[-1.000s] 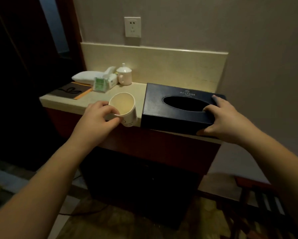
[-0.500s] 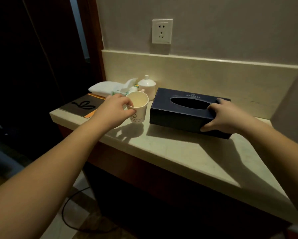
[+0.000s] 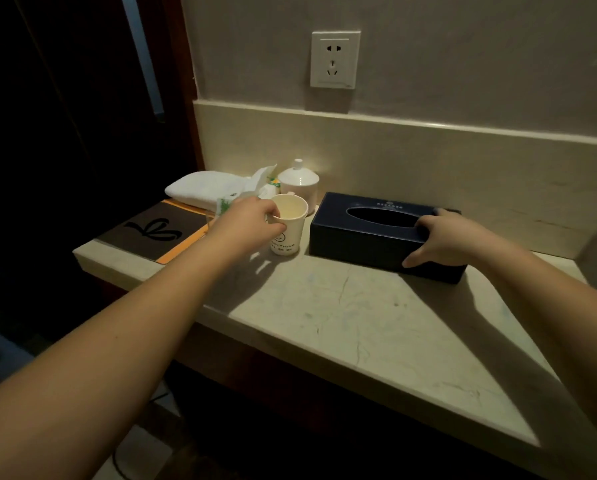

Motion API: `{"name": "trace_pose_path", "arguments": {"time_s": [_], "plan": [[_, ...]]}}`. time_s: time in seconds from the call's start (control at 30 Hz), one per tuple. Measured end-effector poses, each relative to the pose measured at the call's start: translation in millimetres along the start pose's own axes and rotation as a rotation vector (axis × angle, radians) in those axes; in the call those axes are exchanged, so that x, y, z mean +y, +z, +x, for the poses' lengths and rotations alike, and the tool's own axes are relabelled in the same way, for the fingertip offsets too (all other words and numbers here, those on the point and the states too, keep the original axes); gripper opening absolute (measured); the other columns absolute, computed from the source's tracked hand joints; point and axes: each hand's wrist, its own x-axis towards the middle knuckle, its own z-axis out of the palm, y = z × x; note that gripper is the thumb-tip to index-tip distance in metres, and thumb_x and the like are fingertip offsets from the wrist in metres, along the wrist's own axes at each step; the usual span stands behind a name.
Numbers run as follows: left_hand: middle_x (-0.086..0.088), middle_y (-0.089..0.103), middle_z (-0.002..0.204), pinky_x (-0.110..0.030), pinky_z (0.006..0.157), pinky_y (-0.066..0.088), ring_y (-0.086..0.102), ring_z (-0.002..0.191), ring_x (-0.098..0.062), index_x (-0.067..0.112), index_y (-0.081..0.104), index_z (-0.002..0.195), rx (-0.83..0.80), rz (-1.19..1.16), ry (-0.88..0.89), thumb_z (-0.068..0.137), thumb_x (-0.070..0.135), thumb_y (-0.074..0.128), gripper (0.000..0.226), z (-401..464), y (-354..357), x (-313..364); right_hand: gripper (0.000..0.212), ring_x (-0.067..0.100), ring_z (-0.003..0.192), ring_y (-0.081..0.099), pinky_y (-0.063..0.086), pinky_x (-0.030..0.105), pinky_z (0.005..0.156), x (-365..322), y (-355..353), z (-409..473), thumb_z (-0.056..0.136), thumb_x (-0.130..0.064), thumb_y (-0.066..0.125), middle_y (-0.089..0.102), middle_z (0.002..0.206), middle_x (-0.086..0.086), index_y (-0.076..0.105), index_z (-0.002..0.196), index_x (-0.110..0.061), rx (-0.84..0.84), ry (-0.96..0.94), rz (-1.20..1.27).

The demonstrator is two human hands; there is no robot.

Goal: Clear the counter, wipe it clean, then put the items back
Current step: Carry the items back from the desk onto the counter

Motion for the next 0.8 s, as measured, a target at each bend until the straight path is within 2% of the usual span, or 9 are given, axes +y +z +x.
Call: {"name": "trace_pose_path", "arguments": {"time_s": [0.07, 0.13, 0.2, 0.37, 0.47, 0.8], "plan": [[-0.006, 0.055, 0.122, -0.033, 0.082, 0.037, 0.044, 0.116, -0.023, 0.021, 0.065, 0.113, -0.028, -0.001, 0.011, 0.089, 0.036, 0.061, 0.029, 7.3, 1.3, -3.6, 0.079, 0.023, 0.096, 0.044, 0.040, 0.031, 0.074, -4.5, 0.0, 3.5, 0.068, -0.058, 0.076, 0.046, 0.123, 0.008, 0.048, 0.130, -0.020, -0.013, 0.024, -0.010], [-0.006, 0.050, 0.130, -0.037, 0.096, 0.037, 0.038, 0.123, -0.023, 0.020, 0.062, 0.118, -0.043, 0.001, 0.026, 0.090, 0.036, 0.061, 0.033, 13.0, 1.3, -6.9, 0.079, 0.022, 0.095, 0.043, 0.040, 0.031, 0.074, -9.5, -0.7, 7.6, 0.068, -0.059, 0.075, 0.046, 0.123, 0.008, 0.048, 0.130, -0.019, -0.017, 0.040, -0.021], [-0.003, 0.044, 0.134, -0.039, 0.102, 0.035, 0.032, 0.127, -0.022, 0.020, 0.060, 0.122, -0.021, -0.024, 0.055, 0.089, 0.036, 0.063, 0.036, 16.7, 0.4, -10.0, 0.078, 0.023, 0.095, 0.045, 0.040, 0.031, 0.074, -14.6, -1.2, 11.6, 0.067, -0.059, 0.075, 0.047, 0.120, 0.007, 0.048, 0.129, -0.019, -0.024, 0.055, -0.033], [0.001, 0.046, 0.131, -0.039, 0.099, 0.040, 0.034, 0.126, -0.019, 0.023, 0.063, 0.120, 0.026, -0.001, 0.200, 0.092, 0.038, 0.062, 0.032, 21.4, -2.9, -12.4, 0.080, 0.028, 0.109, 0.049, 0.040, 0.031, 0.079, -23.9, -3.9, 20.3, 0.067, -0.059, 0.076, 0.047, 0.125, 0.007, 0.047, 0.131, -0.020, -0.045, 0.081, -0.041], [0.000, 0.052, 0.123, -0.038, 0.093, 0.042, 0.040, 0.119, -0.019, 0.023, 0.065, 0.120, 0.030, 0.072, 0.263, 0.094, 0.036, 0.058, 0.029, 27.1, -2.4, -16.2, 0.081, 0.027, 0.108, 0.049, 0.041, 0.032, 0.080, -27.7, -5.6, 24.6, 0.067, -0.058, 0.076, 0.047, 0.124, 0.006, 0.046, 0.133, -0.020, -0.053, 0.096, -0.040], [-0.002, 0.056, 0.116, -0.039, 0.090, 0.047, 0.045, 0.111, -0.020, 0.020, 0.067, 0.118, 0.050, 0.142, 0.300, 0.096, 0.033, 0.056, 0.028, 45.5, -0.1, -27.6, 0.075, 0.029, 0.111, 0.049, 0.042, 0.033, 0.082, -33.0, -6.7, 38.8, 0.070, -0.054, 0.076, 0.044, 0.134, 0.007, 0.047, 0.130, -0.019, -0.054, 0.119, -0.031]]}}
